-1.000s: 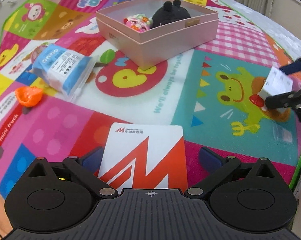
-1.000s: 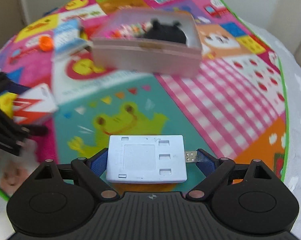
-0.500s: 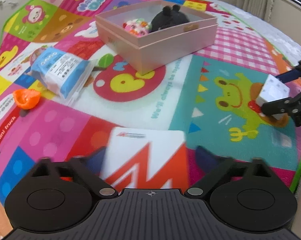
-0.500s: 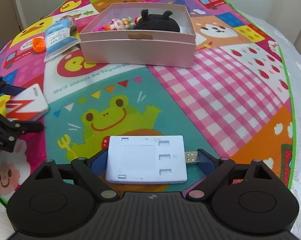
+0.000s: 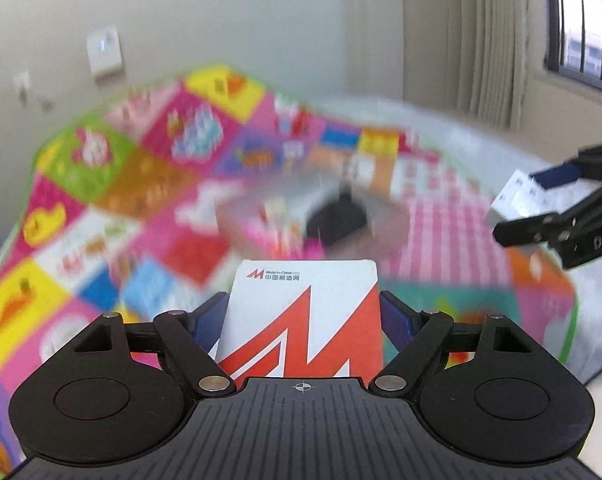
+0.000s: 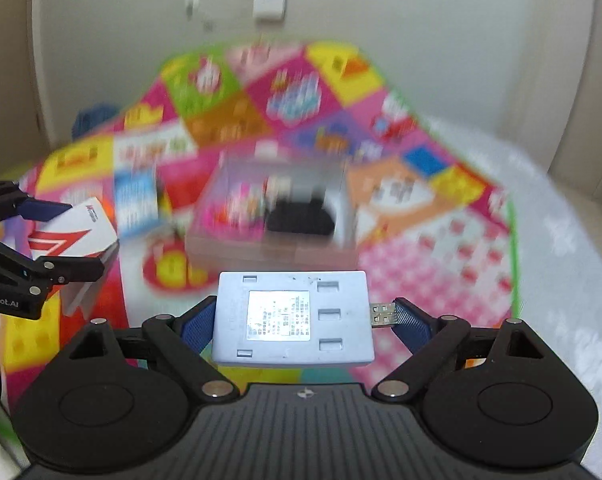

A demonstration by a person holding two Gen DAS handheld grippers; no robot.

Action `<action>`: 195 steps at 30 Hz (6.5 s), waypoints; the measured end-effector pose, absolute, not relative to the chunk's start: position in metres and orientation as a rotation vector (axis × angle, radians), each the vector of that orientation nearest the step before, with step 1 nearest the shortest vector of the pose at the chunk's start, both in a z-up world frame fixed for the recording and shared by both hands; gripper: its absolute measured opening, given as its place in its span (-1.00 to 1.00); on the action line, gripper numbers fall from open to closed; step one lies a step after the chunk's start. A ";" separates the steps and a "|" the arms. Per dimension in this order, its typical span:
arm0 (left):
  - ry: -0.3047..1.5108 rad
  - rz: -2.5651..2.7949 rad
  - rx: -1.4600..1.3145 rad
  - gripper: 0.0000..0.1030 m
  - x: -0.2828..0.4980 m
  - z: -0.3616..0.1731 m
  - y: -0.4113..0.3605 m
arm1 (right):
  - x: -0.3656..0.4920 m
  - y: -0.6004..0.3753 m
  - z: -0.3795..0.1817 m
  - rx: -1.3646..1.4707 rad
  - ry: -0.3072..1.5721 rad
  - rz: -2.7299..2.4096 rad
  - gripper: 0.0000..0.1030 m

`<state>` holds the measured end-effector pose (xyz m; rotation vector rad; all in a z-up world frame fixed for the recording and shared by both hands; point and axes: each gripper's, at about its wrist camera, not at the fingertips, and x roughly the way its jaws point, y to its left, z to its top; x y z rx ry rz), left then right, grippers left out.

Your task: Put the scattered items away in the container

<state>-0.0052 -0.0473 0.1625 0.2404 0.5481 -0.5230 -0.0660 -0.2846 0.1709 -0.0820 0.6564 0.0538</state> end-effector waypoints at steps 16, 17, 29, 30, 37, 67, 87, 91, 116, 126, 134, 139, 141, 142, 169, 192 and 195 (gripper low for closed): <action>0.552 -0.609 0.120 0.83 0.170 0.127 -0.094 | 0.110 -0.302 0.189 0.256 0.547 0.084 0.78; 0.562 -0.607 0.094 0.84 0.174 0.121 -0.085 | 0.128 -0.305 0.178 0.292 0.577 0.088 0.79; 0.730 -0.508 0.036 0.96 0.136 0.078 -0.005 | 0.138 -0.276 0.098 0.188 0.721 0.068 0.84; 0.756 -0.483 0.050 0.97 0.129 0.080 0.001 | 0.128 -0.268 0.099 0.160 0.722 0.076 0.83; 0.841 -0.129 -0.088 1.00 0.084 0.090 0.085 | 0.082 -0.195 0.114 0.061 0.724 0.213 0.84; 0.776 0.072 -0.322 1.00 0.116 0.051 0.179 | 0.058 -0.053 0.076 -0.484 0.908 0.431 0.09; 0.669 -0.194 0.102 0.52 0.137 0.067 0.064 | -0.030 -0.220 0.076 -0.322 0.893 0.185 0.46; 0.689 -0.185 0.242 0.42 0.177 0.055 0.036 | -0.050 -0.247 0.087 -0.215 0.832 0.147 0.47; 0.719 -0.419 0.407 -0.41 0.171 0.021 0.039 | 0.114 -0.303 0.067 0.406 0.718 0.038 1.00; 0.800 -0.599 0.407 -0.41 0.081 0.029 0.034 | 0.080 -0.261 0.088 0.251 0.732 0.180 0.98; 0.754 -0.748 0.544 0.07 0.020 0.022 -0.019 | 0.023 -0.250 0.096 -0.048 0.801 0.160 0.98; 0.893 -0.560 0.419 0.79 0.035 0.027 0.000 | -0.001 -0.236 0.077 -0.161 0.877 0.182 0.98; 0.927 -0.467 0.359 0.79 0.039 0.028 0.013 | -0.004 -0.234 0.069 -0.161 0.900 0.183 0.98; 0.924 -0.429 0.345 0.81 0.039 0.029 0.018 | -0.004 -0.234 0.066 -0.156 0.909 0.184 0.98; 0.812 -0.310 0.064 0.98 0.025 0.036 -0.006 | -0.060 -0.327 0.081 0.373 0.520 -0.465 1.00; 0.788 -0.344 0.181 0.11 0.037 0.028 -0.025 | -0.034 -0.332 0.067 0.375 0.705 -0.154 1.00; 0.820 -0.356 0.158 0.10 0.032 0.031 -0.021 | -0.018 -0.294 0.077 0.049 0.826 0.044 1.00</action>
